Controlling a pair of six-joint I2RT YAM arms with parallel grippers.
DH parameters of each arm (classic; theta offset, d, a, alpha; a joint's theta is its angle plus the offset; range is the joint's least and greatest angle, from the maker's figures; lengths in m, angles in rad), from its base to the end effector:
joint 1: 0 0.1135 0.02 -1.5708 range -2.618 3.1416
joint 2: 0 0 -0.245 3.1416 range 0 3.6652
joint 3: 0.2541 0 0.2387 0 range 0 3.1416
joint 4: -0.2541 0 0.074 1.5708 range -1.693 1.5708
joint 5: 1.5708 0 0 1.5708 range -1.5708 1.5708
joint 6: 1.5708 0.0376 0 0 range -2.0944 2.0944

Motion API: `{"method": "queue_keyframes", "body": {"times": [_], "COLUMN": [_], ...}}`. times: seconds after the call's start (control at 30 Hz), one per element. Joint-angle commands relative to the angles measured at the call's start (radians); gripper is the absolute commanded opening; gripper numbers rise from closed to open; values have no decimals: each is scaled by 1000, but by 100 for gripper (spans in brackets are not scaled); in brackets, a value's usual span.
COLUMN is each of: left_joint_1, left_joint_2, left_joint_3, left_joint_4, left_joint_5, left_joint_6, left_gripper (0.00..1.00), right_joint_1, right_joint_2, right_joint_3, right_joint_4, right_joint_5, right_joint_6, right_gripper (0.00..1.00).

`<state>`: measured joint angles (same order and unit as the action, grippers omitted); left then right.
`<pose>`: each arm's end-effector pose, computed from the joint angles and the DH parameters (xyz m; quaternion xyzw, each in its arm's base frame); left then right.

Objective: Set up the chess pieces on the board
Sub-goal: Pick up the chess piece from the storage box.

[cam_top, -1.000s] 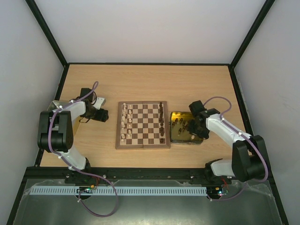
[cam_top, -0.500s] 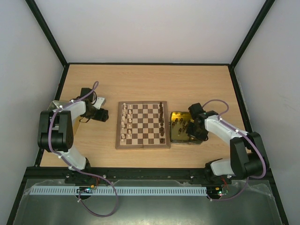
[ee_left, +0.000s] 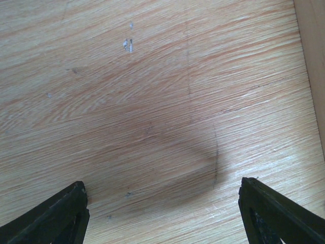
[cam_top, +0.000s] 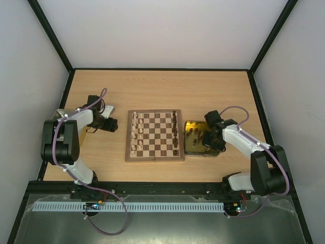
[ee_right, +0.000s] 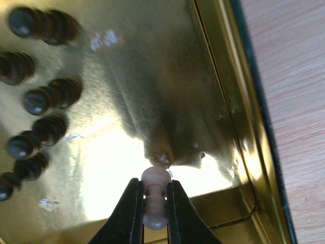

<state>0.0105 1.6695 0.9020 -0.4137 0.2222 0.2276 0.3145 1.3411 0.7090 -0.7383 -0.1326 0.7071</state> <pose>0.2942 -0.0052 0.1377 0.1270 0.9670 -0.0852 0.2039 0.1965 0.0691 0.1549 0.1871 0.9750 0.1063 0.0548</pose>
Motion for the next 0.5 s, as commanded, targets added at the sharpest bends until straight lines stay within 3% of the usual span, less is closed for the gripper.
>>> {"method": "queue_keyframes", "body": {"times": [0.0,0.2,0.47], "left_joint_1": [-4,-4,-3], "left_joint_2": [15,12,11], "left_joint_3": [0,-3,-8], "left_joint_4": [-34,-32,-27], "left_joint_5": [0,-4,-12], "left_joint_6": [-4,-2,-1], "left_gripper": [81,80,80], "right_joint_1": [-3,29,336], "right_joint_2": [-40,-59,2], "right_joint_3": [66,127,346], "right_joint_4": [-50,-69,-111], "right_joint_5": [54,64,165], "right_joint_6": [-2,6,52], "right_gripper": [2,2,2]}}
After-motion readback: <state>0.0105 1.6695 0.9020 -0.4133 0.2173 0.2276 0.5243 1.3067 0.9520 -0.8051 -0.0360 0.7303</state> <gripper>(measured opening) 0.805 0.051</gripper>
